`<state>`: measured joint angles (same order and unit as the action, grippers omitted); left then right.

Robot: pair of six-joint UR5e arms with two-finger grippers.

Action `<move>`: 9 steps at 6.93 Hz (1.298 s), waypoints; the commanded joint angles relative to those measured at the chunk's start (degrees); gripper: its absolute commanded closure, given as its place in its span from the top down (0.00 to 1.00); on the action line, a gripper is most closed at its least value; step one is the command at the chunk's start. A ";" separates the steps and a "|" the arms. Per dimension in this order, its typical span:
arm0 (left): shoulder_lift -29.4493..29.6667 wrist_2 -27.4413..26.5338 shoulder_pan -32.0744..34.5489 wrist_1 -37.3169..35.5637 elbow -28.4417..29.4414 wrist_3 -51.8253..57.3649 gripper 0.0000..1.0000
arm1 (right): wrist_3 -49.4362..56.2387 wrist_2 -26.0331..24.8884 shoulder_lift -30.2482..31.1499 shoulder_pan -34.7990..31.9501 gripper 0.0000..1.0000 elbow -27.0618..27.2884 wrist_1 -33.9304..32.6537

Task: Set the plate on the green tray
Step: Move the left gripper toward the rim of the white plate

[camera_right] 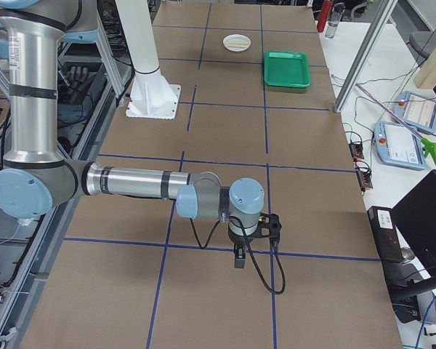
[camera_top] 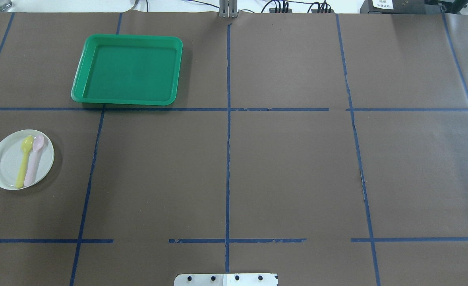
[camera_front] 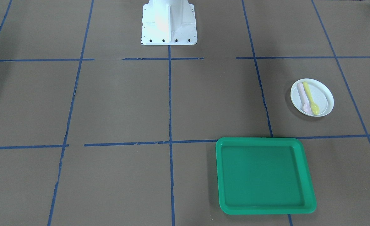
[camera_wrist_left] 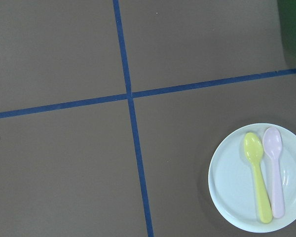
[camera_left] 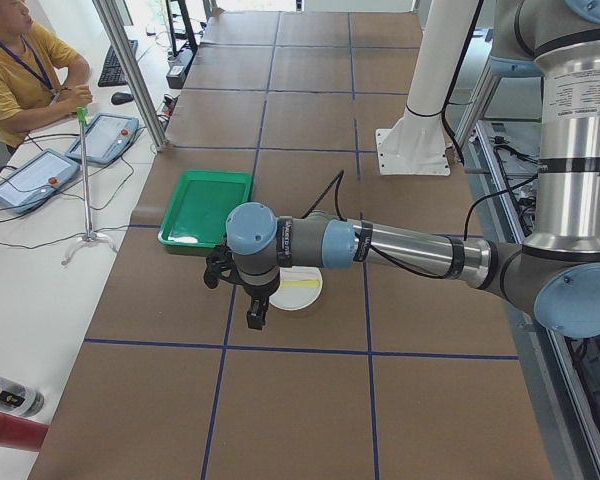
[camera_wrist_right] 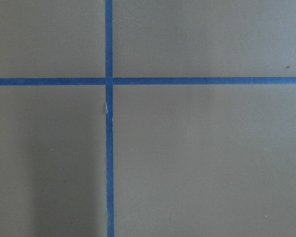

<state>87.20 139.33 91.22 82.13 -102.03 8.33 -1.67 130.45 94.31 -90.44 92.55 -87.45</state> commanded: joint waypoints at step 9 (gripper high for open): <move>-1.07 0.59 -19.49 31.32 14.66 -31.32 1.00 | 0.00 0.06 -0.09 0.00 1.00 0.00 0.00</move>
<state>86.17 140.08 73.24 108.83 -88.96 -17.28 -1.67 130.51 94.29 -90.44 92.55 -87.45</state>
